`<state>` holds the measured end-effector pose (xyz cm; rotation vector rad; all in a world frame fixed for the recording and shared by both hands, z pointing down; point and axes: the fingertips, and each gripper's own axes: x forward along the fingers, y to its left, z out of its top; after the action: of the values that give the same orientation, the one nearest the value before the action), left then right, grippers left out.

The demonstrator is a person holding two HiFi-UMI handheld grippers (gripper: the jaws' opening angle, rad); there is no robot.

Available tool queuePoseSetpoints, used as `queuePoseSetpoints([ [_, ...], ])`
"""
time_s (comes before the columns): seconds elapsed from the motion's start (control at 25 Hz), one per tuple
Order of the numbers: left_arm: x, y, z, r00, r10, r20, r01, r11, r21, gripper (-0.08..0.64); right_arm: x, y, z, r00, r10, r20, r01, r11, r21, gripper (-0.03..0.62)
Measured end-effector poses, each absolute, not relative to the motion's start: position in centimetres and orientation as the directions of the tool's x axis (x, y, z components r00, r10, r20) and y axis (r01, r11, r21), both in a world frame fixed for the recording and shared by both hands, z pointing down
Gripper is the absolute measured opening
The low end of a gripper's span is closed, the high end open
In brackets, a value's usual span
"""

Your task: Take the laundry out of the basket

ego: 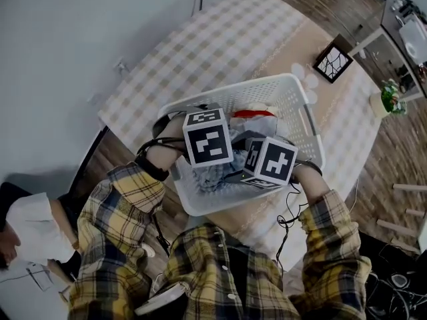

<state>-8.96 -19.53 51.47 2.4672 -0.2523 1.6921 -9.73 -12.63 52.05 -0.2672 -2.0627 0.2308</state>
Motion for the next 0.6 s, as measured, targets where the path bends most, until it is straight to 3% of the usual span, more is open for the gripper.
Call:
queuePoseSetpoints([
  [0.44, -8.9, -18.7, 56.1, 0.240, 0.105, 0.965, -0.063, -0.990, 0.123, 0.322, -9.8, -11.6, 56.3, -0.360, 0.328, 0.873, 0.138, 0.944, -0.298, 0.365],
  [0.6, -8.6, -18.3, 57.2, 0.228, 0.146, 0.963, -0.017, -0.988, 0.154, 0.322, -10.5, -11.6, 57.1, -0.390, 0.337, 0.857, 0.159, 0.941, -0.298, 0.365],
])
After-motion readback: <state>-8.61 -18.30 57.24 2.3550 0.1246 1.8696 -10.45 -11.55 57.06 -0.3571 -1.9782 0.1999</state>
